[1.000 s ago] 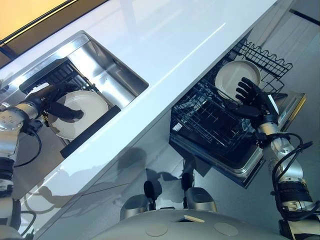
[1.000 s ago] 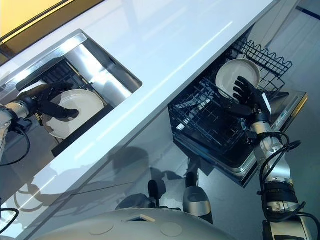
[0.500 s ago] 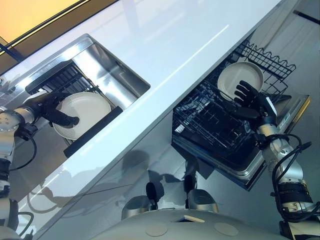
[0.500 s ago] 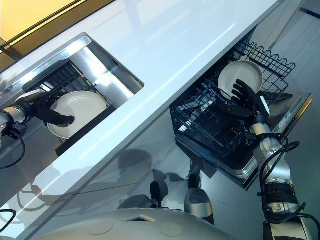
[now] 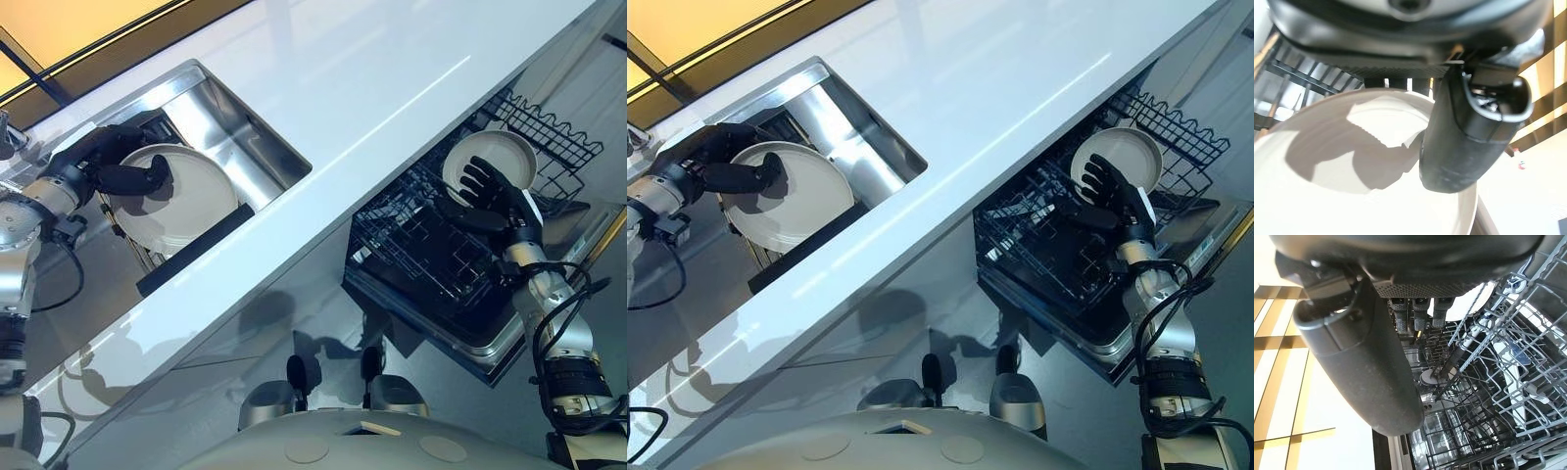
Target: Pick up plates and place into dishwasher.
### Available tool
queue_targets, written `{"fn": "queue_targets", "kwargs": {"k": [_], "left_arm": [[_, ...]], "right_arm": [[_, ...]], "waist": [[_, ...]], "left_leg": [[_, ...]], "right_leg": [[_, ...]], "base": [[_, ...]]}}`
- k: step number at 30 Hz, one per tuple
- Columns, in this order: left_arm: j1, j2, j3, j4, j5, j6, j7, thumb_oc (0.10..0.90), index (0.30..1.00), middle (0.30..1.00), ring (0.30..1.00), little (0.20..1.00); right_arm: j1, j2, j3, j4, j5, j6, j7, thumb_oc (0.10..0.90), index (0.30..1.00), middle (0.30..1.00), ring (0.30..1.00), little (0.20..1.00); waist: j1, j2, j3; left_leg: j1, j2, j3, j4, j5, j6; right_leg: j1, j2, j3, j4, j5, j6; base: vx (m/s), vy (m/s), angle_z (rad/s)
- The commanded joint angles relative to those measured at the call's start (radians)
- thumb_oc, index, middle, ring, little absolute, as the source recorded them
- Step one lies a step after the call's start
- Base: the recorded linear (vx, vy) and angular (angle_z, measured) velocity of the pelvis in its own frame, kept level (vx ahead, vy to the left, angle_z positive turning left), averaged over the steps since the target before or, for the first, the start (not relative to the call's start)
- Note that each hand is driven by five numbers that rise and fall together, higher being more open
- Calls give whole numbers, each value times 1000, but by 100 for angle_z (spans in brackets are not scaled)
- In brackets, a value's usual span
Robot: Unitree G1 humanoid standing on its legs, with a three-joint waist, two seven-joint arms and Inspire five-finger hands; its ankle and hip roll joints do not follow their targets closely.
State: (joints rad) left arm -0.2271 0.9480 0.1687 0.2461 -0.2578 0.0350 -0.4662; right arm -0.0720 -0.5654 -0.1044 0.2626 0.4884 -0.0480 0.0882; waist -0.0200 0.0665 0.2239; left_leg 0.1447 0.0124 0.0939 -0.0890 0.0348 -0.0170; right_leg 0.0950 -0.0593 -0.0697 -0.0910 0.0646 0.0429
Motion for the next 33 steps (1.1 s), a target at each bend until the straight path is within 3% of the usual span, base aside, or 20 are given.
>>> {"fn": "queue_targets", "kwargs": {"k": [1, 9, 12, 16, 18, 21, 25, 27, 33], "left_arm": [[-45, 16, -2, -88, -132, -116, 7, 100, 300, 300, 300, 200], [-40, -7, 23, -139, -146, -164, 57, 100, 300, 300, 300, 200], [-42, -10, 29, -127, -94, -177, 158, 100, 300, 300, 300, 200], [-38, 4, 89, -98, 13, -227, 414, 100, 300, 300, 300, 200], [-23, 16, 126, -84, 98, -282, 544, 100, 300, 300, 300, 200], [-8, 25, 201, -111, 225, -312, 715, 100, 300, 300, 300, 200], [14, 49, 254, -159, 360, -347, 868, 100, 300, 300, 300, 200], [22, 45, 264, -188, 372, -362, 881, 100, 300, 300, 300, 200], [-9, -15, 181, -286, 482, -429, 1011, 100, 300, 300, 300, 200]], "right_arm": [[-89, -36, -65, -122, 11, -148, -24, 800, 900, 900, 900, 900], [-120, -53, -91, -240, -18, -187, -63, 800, 900, 900, 900, 900], [-143, -62, -91, -276, -47, -210, -99, 800, 900, 900, 900, 900], [-180, -89, -97, -319, -143, -264, -167, 800, 900, 900, 900, 900], [-191, -97, -103, -343, -206, -290, -191, 800, 900, 900, 900, 900], [-200, -111, -126, -388, -261, -322, -187, 800, 900, 900, 900, 900], [-203, -121, -123, -456, -192, -292, -87, 800, 900, 900, 900, 900], [-207, -118, -113, -479, -120, -257, -19, 800, 900, 900, 900, 900], [-245, -39, 20, -543, 69, -87, 124, 800, 900, 900, 900, 900]], "waist": [[4, 12, -128], [3, 7, -134], [2, 3, -136], [5, -1, -145], [7, -3, -149], [10, -6, -158], [13, -10, -170], [14, -11, -175], [22, -17, -189]], "left_leg": [[-23, -90, -40, 24, -104, 62], [-16, -84, -45, 21, -103, 61], [-14, -84, -48, 19, -102, 60], [-12, -80, -50, 18, -101, 57], [-12, -80, -52, 18, -102, 55], [-13, -76, -52, 19, -103, 51], [-14, -74, -55, 17, -102, 45], [-13, -74, -57, 16, -102, 44], [-9, -71, -59, 15, -102, 39]], "right_leg": [[-15, 62, -55, 93, -165, 20], [-7, 70, -55, 98, -176, 9], [-2, 73, -54, 93, -176, 6], [3, 78, -54, 87, -179, 0], [6, 79, -56, 84, -180, -2], [8, 79, -57, 81, -182, -6], [9, 78, -60, 83, -186, -9], [8, 77, -62, 86, -188, -11], [12, 76, -72, 94, -193, -14]], "base": [[45, -18, 0], [17, -3, 0], [0, 0, 0], [0, 0, 0], [0, 0, 0], [0, 0, 0], [0, 0, 0], [15, -3, 5], [17, -9, 7]]}}
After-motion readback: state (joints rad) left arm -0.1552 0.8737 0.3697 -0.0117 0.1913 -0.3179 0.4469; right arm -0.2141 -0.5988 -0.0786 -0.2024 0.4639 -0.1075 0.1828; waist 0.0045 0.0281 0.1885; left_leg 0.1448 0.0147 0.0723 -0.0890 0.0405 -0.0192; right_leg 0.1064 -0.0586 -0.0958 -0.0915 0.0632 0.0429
